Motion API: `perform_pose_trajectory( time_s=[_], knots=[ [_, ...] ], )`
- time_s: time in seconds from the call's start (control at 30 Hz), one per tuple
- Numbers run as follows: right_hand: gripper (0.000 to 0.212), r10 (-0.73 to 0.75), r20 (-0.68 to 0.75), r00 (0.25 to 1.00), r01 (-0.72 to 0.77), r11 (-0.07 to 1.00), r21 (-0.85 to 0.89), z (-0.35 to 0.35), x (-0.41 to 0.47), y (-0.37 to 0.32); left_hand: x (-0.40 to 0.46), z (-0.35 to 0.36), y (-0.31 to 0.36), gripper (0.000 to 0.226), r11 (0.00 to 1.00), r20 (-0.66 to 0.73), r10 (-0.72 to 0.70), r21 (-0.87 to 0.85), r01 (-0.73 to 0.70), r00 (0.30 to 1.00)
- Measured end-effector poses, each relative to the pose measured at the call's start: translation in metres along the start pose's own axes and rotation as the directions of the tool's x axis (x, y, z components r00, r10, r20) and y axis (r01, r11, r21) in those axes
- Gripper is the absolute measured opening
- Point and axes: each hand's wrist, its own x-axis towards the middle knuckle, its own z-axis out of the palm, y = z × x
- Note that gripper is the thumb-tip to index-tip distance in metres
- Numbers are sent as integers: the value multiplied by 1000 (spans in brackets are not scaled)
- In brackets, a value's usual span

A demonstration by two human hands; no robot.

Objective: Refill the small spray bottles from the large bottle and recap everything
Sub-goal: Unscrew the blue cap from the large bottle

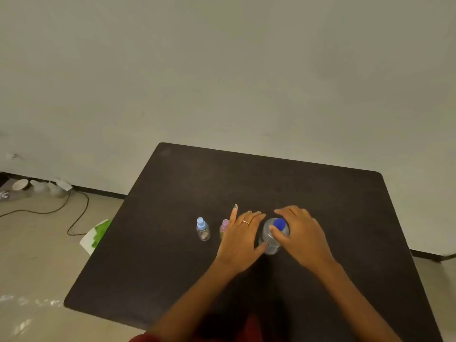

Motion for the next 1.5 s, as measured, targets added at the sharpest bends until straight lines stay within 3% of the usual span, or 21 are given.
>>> perform_pose_trajectory(
  time_s=[0.27, 0.6, 0.73, 0.83, 1.03, 1.23, 1.37, 1.5],
  knots=[
    [34, -23, 91, 996, 24, 1000, -13, 2, 12, 13, 24, 6, 11, 59, 992, 62, -12, -125, 20, 998],
    [25, -75, 183, 980, 92, 992, -86, 5, 21, 14, 34, 14, 7, 54, 959, 269, -133, -209, 193, 954],
    [34, -91, 197, 976, 110, 990, -84, 2, 23, 10, 31, 14, 7, 54, 952, 263, -135, -233, 199, 955],
    [40, -23, 172, 985, 32, 998, -47, -2, 24, 7, 30, 14, 8, 57, 957, 263, -128, -221, 189, 956],
    [24, 16, 161, 987, 2, 994, -114, -1, 24, 0, 30, 14, 8, 57, 962, 263, -114, -214, 173, 958],
    [34, 49, 183, 982, -35, 996, -80, -1, 27, -2, 32, 16, 7, 56, 964, 267, -120, -198, 176, 956],
    [28, 104, 124, 987, -94, 992, -83, -1, 25, 0, 31, 17, 6, 58, 969, 262, -104, -191, 157, 959],
    [22, 60, 158, 986, -50, 996, -70, 0, 25, 1, 31, 18, 5, 60, 972, 253, -100, -181, 148, 962]
  ],
)
